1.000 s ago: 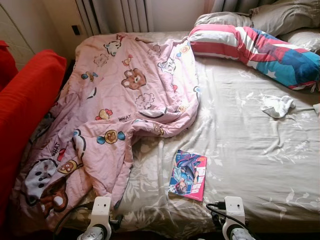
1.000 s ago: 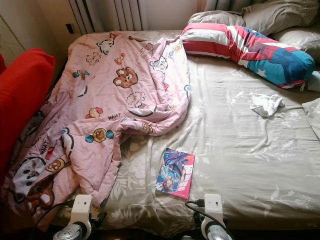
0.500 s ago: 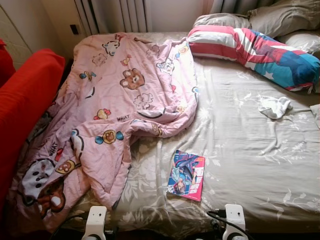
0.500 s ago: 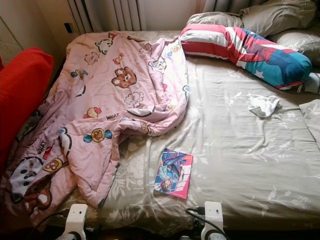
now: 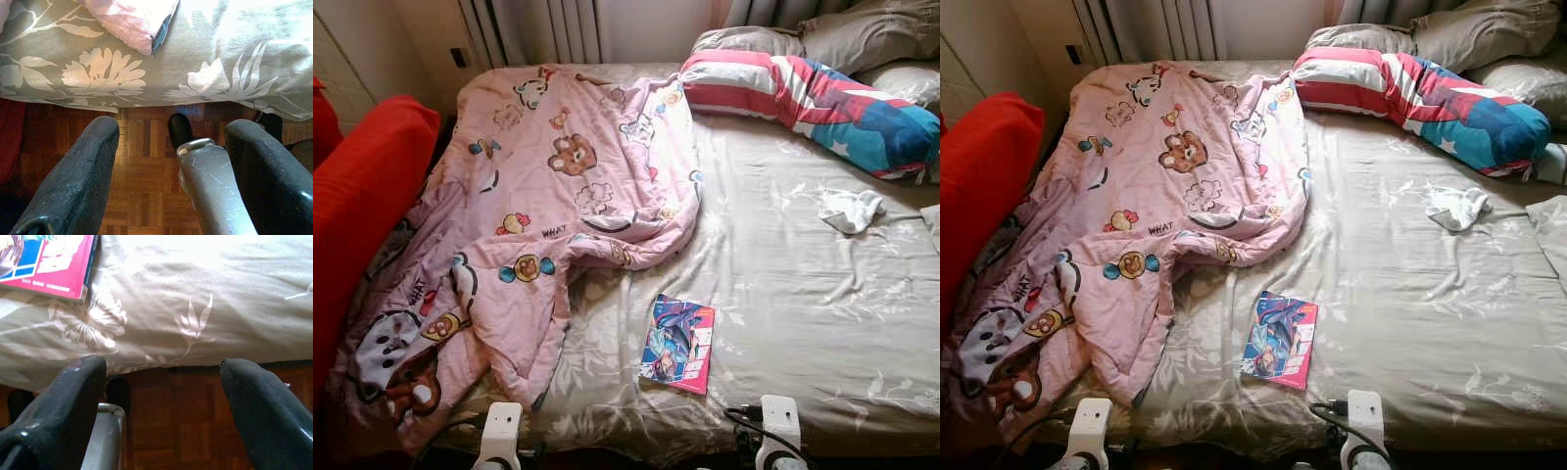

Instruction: Clean up the room

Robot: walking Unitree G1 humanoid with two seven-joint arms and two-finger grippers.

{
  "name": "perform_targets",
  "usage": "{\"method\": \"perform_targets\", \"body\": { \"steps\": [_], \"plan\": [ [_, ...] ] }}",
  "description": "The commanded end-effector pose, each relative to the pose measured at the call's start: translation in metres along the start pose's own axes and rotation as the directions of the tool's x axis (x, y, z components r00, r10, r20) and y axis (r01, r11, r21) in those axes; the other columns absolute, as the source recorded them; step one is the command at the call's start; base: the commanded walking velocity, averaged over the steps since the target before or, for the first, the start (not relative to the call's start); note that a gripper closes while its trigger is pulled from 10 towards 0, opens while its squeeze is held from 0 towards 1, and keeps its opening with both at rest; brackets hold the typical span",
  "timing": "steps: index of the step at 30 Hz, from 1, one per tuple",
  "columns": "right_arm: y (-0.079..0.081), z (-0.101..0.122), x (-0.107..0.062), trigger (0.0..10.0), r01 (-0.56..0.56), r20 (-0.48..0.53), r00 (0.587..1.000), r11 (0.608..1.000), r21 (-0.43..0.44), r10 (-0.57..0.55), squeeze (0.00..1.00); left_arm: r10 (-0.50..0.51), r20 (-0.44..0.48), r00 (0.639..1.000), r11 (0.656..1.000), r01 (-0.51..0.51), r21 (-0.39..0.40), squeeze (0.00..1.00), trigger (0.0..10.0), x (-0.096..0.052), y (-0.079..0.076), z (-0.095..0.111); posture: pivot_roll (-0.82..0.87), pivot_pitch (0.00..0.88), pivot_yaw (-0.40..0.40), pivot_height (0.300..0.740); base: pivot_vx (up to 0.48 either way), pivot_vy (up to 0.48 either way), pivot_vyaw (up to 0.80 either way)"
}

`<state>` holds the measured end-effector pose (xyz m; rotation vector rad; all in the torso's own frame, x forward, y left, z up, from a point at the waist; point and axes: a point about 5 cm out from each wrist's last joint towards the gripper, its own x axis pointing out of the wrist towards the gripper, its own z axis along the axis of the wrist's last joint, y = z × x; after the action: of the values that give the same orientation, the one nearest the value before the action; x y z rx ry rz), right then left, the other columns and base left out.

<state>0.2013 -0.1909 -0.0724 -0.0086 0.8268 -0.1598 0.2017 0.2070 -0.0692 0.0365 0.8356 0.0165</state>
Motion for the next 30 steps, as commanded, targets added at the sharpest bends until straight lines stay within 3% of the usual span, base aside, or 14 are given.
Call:
{"method": "perform_targets", "body": {
  "steps": [1, 10, 17, 22, 30],
  "plan": [
    [0.000, -0.005, -0.001, 10.0, 0.006, -0.019, 1.000, 1.000, 0.005, -0.006, 0.00, 0.002, -0.023, 1.000, 1.000, -0.002, -0.005, 0.00, 10.0, -0.002, 0.001, -0.008, -0.07, 0.163, 0.017, 0.708, 0.000, 0.000, 0.00],
    [0.003, 0.002, 0.000, 10.0, 0.006, 0.018, 1.000, 1.000, 0.009, -0.006, 0.00, 0.008, 0.006, 1.000, 1.000, -0.007, -0.017, 0.00, 10.0, -0.001, 0.000, -0.003, -0.06, 0.167, 0.019, 0.658, 0.000, 0.000, 0.00],
    [0.005, 0.025, 0.003, 10.0, 0.006, 0.115, 0.993, 0.999, 0.039, -0.010, 0.00, 0.014, 0.128, 0.992, 1.000, -0.012, -0.019, 0.00, 10.0, 0.003, 0.000, 0.024, -0.06, 0.172, 0.019, 0.658, 0.000, 0.000, 0.00],
    [0.017, 0.057, 0.005, 10.0, -0.045, 0.257, 0.966, 0.999, 0.022, 0.038, 0.00, 0.013, 0.333, 0.943, 1.000, -0.003, -0.028, 0.00, 10.0, 0.003, 0.004, 0.070, -0.07, 0.179, 0.016, 0.658, 0.000, 0.000, 0.00],
    [0.024, 0.073, 0.003, 10.0, -0.074, 0.335, 0.940, 0.997, 0.021, 0.063, 0.00, 0.002, 0.487, 0.873, 1.000, 0.012, -0.027, 0.00, 10.0, -0.004, 0.002, 0.092, -0.07, 0.187, 0.010, 0.658, 0.000, 0.000, 0.00]
  ]
}}
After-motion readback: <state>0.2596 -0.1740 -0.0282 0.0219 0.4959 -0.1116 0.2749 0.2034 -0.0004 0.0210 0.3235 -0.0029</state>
